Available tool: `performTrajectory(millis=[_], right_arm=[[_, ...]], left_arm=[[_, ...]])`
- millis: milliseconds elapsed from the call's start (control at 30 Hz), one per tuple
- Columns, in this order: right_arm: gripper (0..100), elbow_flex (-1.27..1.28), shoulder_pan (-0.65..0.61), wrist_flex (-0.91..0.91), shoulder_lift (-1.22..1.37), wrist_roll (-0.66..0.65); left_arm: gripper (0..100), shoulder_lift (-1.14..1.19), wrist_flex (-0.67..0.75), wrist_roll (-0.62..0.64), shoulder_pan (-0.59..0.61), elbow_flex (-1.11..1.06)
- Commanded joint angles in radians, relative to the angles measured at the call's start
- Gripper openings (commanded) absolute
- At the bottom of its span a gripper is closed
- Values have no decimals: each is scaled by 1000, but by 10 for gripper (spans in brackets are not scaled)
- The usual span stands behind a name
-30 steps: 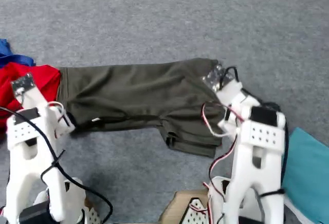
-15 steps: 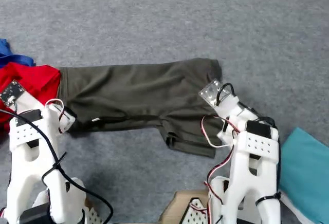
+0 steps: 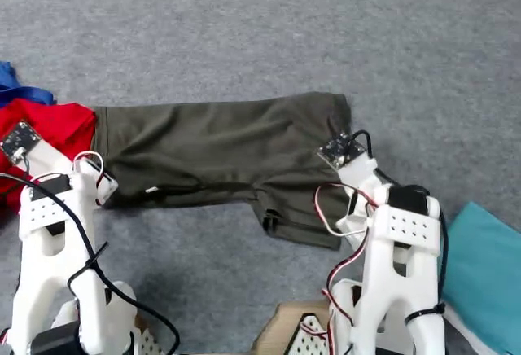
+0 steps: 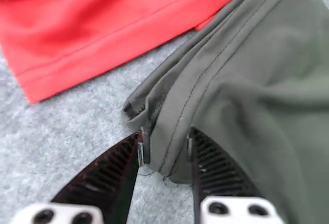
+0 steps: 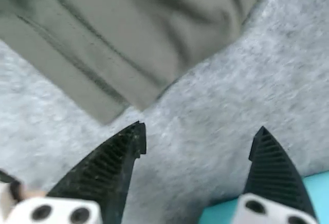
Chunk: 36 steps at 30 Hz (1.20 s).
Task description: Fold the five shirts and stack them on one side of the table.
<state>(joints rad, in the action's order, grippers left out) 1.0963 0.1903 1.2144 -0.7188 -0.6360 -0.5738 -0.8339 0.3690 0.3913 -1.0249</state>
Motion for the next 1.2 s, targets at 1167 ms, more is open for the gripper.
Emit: performTrajectory(millis=[1167], right_arm=[[328,-278,4,26,338,124]], left_arm=[[191,173,-186,64,28,219]])
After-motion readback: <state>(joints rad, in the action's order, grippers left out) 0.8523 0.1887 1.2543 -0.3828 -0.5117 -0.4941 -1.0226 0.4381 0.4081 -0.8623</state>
